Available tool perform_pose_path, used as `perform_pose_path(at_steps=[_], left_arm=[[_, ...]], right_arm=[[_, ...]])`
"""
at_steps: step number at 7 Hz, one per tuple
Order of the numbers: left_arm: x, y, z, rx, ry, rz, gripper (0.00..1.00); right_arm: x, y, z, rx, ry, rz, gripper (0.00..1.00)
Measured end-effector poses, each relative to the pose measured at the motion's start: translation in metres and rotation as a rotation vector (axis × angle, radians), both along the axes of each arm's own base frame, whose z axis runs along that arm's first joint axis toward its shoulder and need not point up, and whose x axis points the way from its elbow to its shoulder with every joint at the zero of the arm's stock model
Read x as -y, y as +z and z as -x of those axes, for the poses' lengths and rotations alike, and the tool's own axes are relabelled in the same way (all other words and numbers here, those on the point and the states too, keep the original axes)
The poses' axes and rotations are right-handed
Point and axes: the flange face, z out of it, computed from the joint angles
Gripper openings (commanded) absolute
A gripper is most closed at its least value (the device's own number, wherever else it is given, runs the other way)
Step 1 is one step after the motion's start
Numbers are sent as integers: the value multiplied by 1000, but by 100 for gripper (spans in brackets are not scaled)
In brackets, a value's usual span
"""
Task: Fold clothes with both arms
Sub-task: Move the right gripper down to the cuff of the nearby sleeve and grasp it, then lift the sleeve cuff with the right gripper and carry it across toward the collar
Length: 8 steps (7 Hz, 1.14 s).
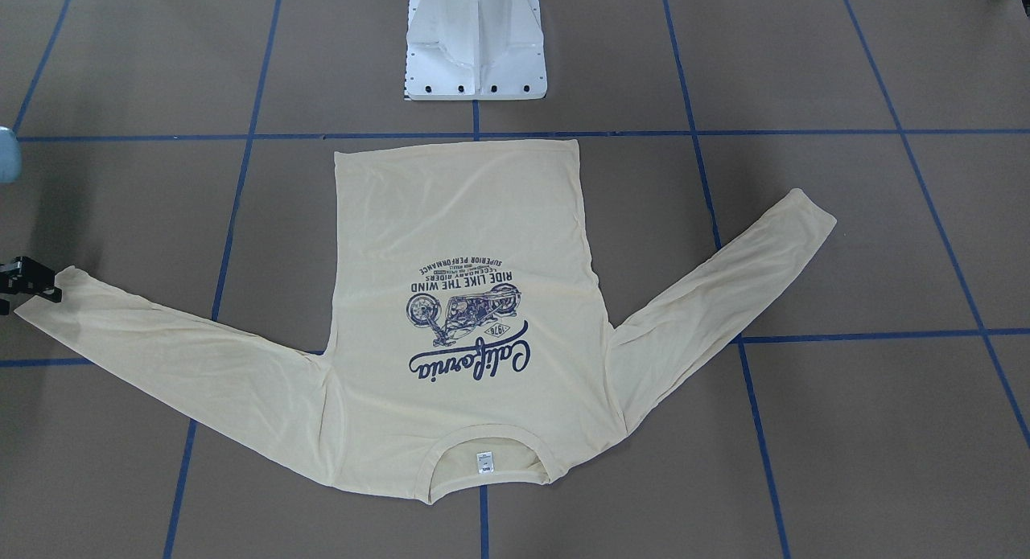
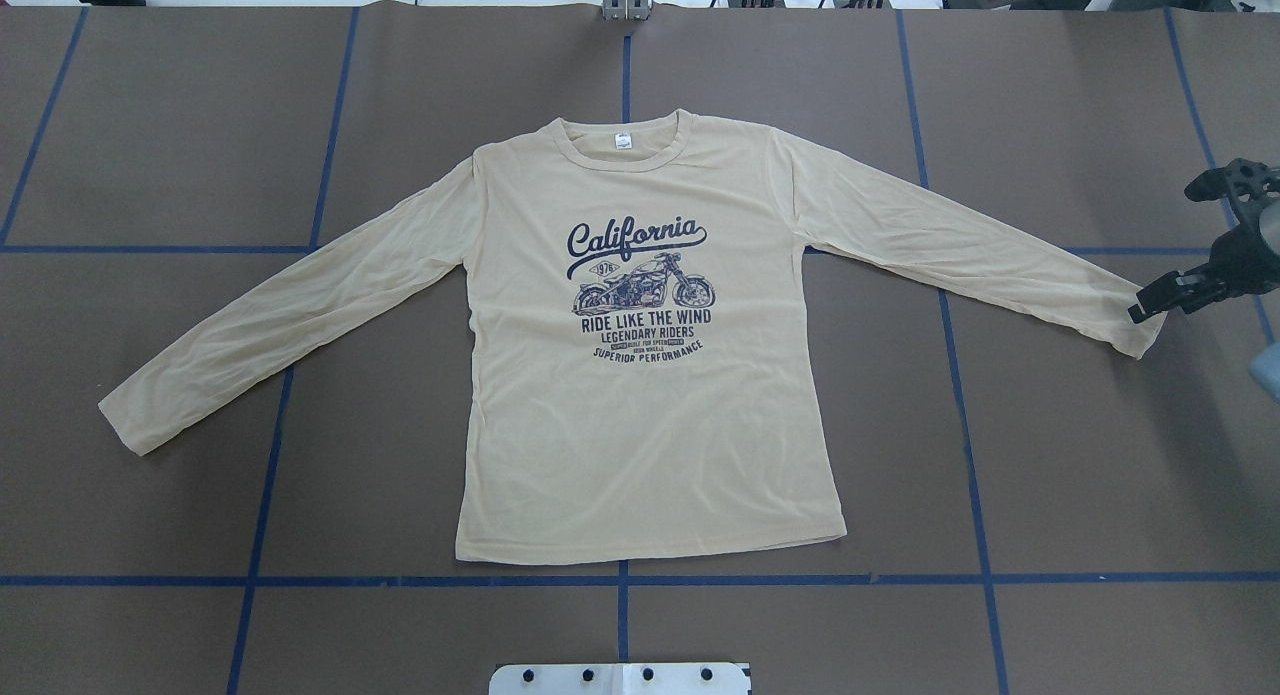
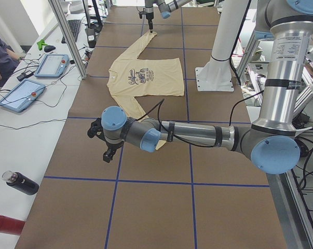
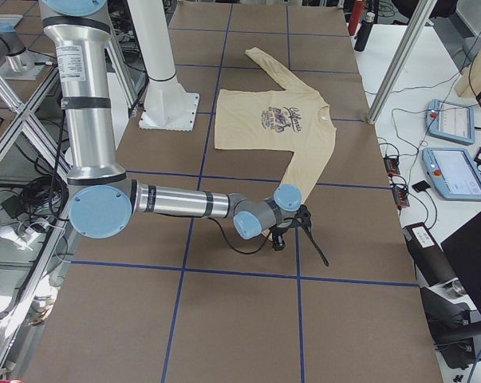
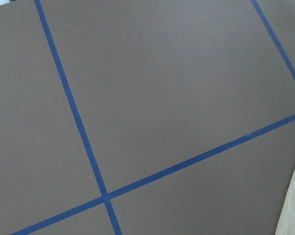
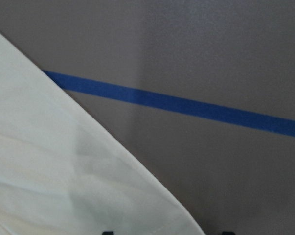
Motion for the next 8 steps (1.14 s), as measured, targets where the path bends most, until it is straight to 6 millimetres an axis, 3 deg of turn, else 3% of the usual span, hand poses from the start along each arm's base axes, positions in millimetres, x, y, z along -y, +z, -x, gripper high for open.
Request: perform_pose_path(at_steps=[2, 6, 7, 8], left_arm=[[0, 0, 0, 0, 0, 0, 100], [0, 0, 0, -2, 0, 1, 100], [0, 0, 0, -2, 0, 1, 100], [0, 1, 0, -2, 0, 3, 100]], right_arm=[[2, -4, 1, 8, -2, -4, 0], [12, -25, 5, 53, -8, -16, 0], [15, -43, 7, 86, 11, 0, 0], [19, -77, 11, 136, 62, 47, 0]])
